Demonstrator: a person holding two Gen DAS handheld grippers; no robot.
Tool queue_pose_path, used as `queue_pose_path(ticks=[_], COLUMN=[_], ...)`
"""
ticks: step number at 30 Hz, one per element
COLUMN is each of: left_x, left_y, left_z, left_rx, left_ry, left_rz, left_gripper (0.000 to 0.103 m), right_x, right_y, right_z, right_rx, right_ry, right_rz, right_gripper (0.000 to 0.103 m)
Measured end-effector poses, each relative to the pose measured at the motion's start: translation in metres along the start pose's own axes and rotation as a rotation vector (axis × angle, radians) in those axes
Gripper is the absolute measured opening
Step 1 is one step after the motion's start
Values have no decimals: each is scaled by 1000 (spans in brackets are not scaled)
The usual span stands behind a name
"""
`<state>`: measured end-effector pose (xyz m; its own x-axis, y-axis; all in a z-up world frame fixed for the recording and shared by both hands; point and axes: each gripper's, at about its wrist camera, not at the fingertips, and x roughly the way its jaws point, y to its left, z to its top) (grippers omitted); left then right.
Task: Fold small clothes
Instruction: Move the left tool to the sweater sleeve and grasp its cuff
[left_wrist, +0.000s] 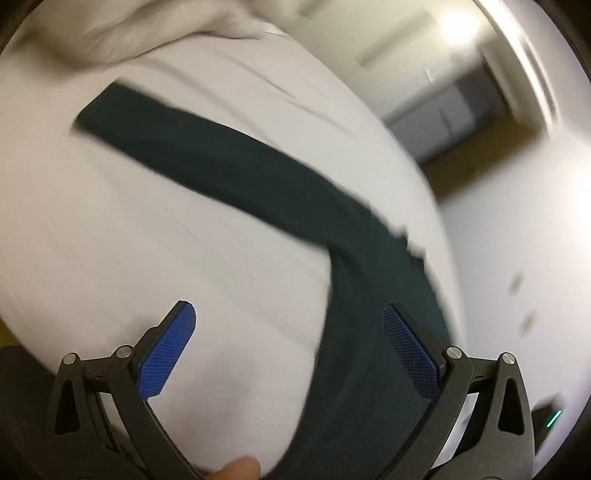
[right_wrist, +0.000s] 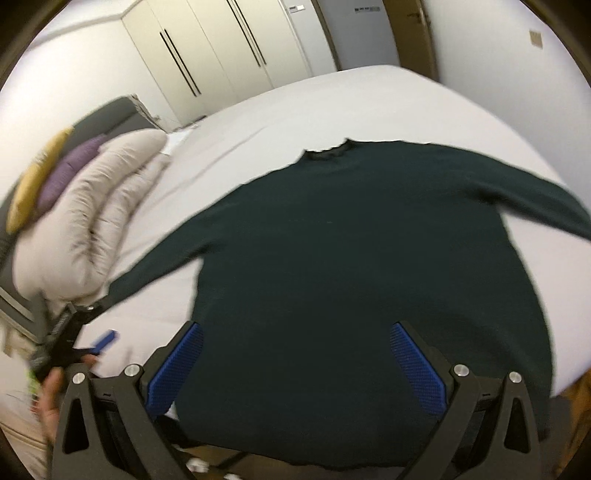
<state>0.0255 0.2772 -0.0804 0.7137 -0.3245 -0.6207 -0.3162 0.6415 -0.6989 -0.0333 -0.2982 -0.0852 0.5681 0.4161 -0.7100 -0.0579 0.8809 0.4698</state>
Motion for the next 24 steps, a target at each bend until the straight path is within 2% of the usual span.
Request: queue_pose_path(ticks=[4, 8, 12, 21, 22, 24], left_x=[-9, -4, 7, 31, 31, 38], left_y=[70, 117, 132, 143, 144, 142], left_z=[38, 69, 90, 105, 108, 114], left_rx=[-312, -496, -574, -693, -690, -672], left_ry=[-120, -193, -240, -336, -340, -342], left_rz=[-67, -131, -142, -178, -178, -172], left_gripper=[103, 102, 102, 102, 99, 78], right_x=[8, 28, 45, 67, 69, 71], right_y=[3, 6, 11, 26, 27, 26], right_z=[8, 15, 23, 29, 30, 32], right_rx=[34, 70, 89, 56, 55, 54], right_ry=[11, 53, 89, 116, 113, 109], right_rz=[73, 104, 111, 144, 146, 148], right_gripper=[102, 91, 84, 84, 84, 84])
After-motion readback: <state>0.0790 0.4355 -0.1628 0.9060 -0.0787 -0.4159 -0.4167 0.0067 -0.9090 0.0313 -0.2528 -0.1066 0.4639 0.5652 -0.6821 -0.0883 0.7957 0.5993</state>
